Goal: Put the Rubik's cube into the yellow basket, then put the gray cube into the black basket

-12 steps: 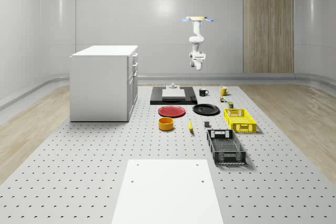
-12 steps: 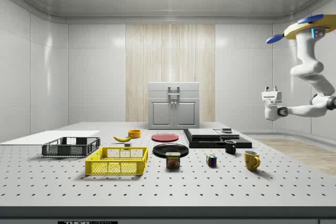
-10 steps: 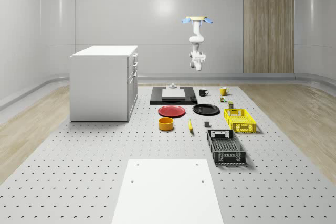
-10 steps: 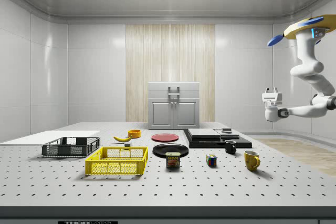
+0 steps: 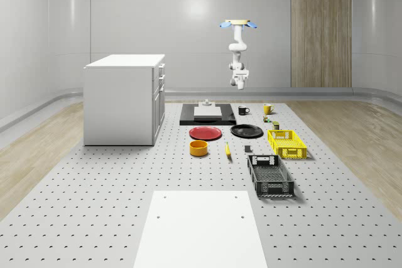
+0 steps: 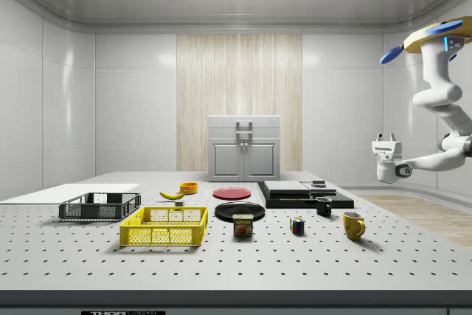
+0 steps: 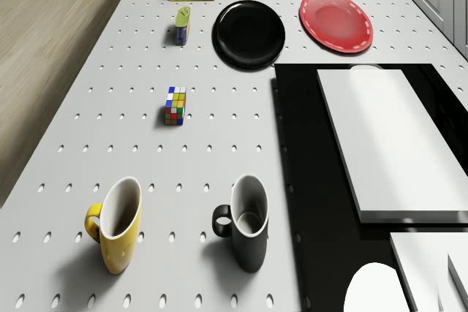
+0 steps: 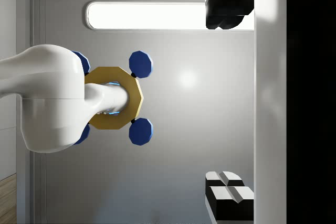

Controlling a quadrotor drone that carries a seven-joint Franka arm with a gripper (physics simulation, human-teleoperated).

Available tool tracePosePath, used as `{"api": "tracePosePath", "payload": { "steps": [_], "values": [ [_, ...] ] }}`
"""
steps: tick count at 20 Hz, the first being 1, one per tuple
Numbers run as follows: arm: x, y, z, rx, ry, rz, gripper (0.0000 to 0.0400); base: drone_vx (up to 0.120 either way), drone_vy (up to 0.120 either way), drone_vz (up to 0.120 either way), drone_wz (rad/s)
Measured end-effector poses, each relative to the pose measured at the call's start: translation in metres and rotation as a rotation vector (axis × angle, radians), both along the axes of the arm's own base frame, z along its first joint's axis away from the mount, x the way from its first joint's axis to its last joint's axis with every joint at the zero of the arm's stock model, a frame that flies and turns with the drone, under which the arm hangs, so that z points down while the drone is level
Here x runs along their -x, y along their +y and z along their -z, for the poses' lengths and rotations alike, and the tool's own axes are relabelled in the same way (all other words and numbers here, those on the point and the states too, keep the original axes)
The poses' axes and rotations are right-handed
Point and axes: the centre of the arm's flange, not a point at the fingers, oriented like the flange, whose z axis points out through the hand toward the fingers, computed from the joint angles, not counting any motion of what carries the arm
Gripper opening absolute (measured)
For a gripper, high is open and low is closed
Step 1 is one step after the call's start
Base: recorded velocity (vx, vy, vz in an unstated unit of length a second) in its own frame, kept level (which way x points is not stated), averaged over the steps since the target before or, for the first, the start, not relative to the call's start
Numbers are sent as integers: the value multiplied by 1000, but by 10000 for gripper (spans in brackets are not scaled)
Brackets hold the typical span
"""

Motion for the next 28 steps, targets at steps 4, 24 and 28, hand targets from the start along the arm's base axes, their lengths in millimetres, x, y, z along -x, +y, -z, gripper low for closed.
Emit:
{"api": "tracePosePath", "payload": {
  "steps": [4, 24, 28],
  "values": [
    [-1, 0, -11, 0, -3, 0, 400, 0, 120, 0, 0],
    [0, 0, -19, 2, -18, 0, 400, 116, 120, 0, 0],
    [0, 0, -19, 3, -21, 0, 400, 120, 120, 0, 0]
  ]
}}
